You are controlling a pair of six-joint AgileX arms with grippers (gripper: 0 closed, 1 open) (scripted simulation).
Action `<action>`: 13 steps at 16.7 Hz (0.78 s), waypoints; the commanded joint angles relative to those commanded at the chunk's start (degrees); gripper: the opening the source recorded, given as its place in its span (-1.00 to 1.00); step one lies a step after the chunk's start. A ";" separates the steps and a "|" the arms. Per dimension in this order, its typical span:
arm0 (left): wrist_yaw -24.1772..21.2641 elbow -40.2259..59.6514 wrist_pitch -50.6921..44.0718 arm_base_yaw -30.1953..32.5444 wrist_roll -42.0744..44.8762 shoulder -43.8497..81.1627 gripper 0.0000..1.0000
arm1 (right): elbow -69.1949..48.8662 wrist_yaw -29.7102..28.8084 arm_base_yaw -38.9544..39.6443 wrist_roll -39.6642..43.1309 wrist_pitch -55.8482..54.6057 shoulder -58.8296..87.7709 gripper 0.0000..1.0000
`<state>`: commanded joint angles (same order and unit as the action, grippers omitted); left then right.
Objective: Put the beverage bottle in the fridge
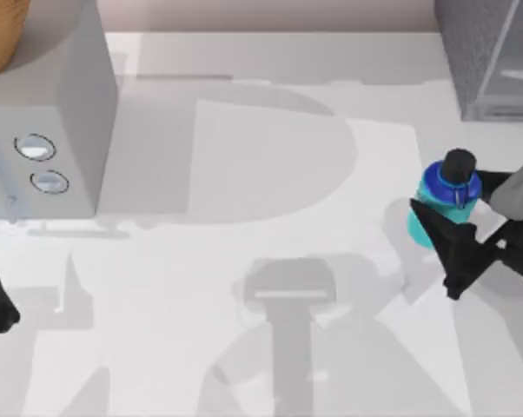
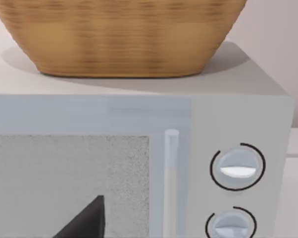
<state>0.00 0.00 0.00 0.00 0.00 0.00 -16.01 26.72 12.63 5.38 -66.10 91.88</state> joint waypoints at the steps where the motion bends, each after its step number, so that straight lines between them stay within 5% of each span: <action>1: 0.00 0.00 0.00 0.00 0.00 0.00 1.00 | 0.22 -1.03 -0.51 0.02 2.46 -3.39 -0.98; 13: 0.00 0.00 0.00 0.00 0.00 0.00 1.00 | 6.47 -13.28 -5.27 -2.34 37.24 -62.29 -0.98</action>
<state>0.00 0.00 0.00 0.00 0.00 0.00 -9.53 13.44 7.36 3.05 -28.87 29.59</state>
